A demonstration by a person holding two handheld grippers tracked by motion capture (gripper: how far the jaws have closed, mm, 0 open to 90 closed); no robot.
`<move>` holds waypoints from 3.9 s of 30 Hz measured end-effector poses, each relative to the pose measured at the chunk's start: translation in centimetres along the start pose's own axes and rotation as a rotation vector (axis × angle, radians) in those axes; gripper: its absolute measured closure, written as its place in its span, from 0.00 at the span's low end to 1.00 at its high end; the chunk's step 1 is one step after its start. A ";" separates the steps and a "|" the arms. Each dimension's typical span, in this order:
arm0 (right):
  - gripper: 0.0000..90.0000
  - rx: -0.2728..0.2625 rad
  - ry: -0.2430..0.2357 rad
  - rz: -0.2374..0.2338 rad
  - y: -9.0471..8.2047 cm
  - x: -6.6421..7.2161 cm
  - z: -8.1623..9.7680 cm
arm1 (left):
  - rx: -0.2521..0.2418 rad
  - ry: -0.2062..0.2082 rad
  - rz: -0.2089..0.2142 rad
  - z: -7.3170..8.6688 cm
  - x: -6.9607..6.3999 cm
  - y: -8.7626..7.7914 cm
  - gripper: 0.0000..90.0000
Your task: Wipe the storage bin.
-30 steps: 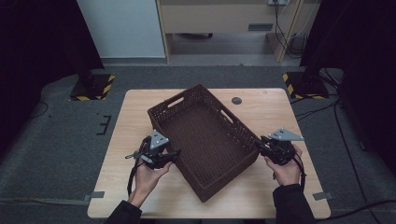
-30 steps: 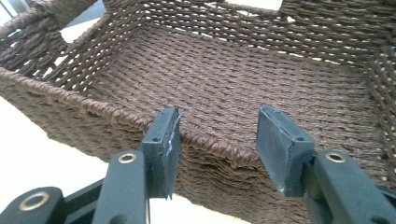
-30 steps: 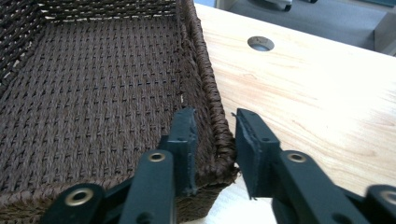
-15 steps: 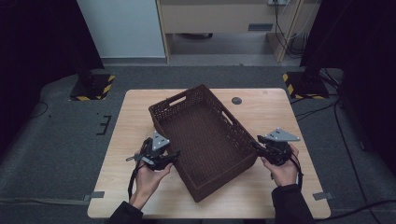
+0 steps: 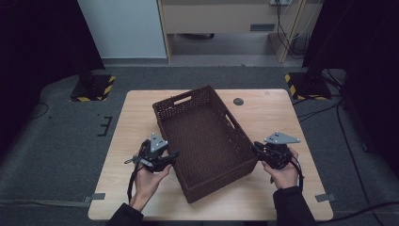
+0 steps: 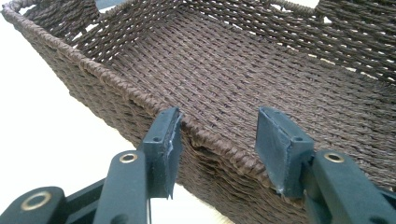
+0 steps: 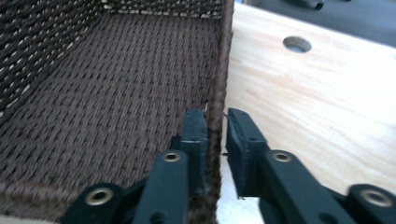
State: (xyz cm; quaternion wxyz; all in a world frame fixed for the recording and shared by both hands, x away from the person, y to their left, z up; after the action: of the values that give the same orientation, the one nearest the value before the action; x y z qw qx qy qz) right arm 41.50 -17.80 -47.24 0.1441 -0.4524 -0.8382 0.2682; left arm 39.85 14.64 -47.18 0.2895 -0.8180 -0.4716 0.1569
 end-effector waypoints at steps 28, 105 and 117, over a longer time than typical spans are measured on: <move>0.75 -0.056 -0.009 -0.067 0.9 1.5 -1.3 | -0.020 -0.017 -0.034 -0.1 1.8 0.7 0.66; 0.58 -0.055 0.011 -0.053 3.5 2.6 -2.4 | -0.024 -0.032 0.061 0.8 3.4 0.8 0.75; 0.60 -0.048 0.064 -0.052 4.2 1.7 -1.4 | -0.029 -0.012 0.001 1.9 2.7 -1.4 0.66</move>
State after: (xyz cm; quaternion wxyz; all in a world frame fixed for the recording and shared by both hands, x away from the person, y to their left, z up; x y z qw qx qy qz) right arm 44.14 -14.03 -48.53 0.1669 -0.4421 -0.8509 0.2295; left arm 39.23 18.10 -47.75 0.2748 -0.8214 -0.4750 0.1554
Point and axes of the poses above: each handheld gripper's, and its own axes: y roughly forward along the jaws, z roughly out of its underside, x roughly to its left, the point moved 7 cm from there along y, roughly forward along the jaws, and after that the axes turned 1 degree about x, right-handed, at the moved point
